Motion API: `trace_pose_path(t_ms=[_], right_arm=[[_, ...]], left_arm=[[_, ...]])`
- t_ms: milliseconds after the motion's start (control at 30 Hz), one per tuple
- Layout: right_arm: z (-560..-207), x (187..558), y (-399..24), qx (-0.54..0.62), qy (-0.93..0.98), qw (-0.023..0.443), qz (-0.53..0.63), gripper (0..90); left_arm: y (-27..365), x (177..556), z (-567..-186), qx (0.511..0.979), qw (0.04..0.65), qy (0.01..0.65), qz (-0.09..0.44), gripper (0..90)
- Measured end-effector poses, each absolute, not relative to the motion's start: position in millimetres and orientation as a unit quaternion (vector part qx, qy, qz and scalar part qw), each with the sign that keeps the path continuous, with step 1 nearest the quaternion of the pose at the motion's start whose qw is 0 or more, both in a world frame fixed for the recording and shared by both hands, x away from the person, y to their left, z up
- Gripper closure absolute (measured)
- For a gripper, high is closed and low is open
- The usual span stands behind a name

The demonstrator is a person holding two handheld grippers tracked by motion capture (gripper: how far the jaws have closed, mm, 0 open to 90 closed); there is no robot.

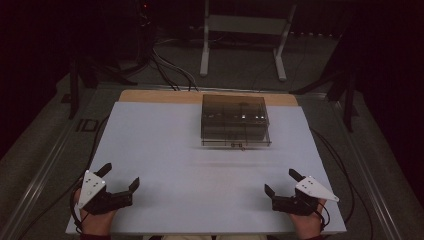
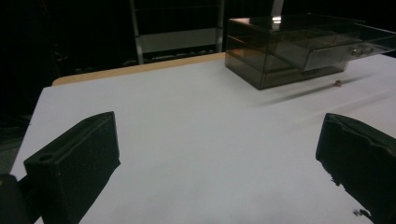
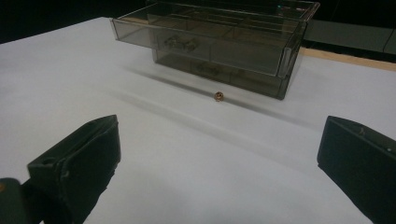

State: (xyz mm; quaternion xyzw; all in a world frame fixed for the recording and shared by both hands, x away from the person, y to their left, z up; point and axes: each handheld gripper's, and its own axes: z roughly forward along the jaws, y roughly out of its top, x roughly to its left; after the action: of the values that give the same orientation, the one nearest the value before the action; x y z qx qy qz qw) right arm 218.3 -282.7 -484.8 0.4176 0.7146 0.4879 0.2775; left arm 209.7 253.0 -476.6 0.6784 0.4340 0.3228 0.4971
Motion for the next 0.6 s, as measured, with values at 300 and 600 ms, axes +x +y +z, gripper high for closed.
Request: trace_pose_path(t_ms=[300,600], right_arm=[[-484.4,217.2,-280.2,0.417,0.715,0.279,0.487,0.1],[-483.8,216.1,-280.0,0.419,0.713,0.285,0.485,0.1]], left_arm=[[252.8,208.3,-477.5,0.676,0.498,0.436,0.322,0.5],[252.7,209.5,-478.7,0.677,0.496,0.438,0.321,0.5]])
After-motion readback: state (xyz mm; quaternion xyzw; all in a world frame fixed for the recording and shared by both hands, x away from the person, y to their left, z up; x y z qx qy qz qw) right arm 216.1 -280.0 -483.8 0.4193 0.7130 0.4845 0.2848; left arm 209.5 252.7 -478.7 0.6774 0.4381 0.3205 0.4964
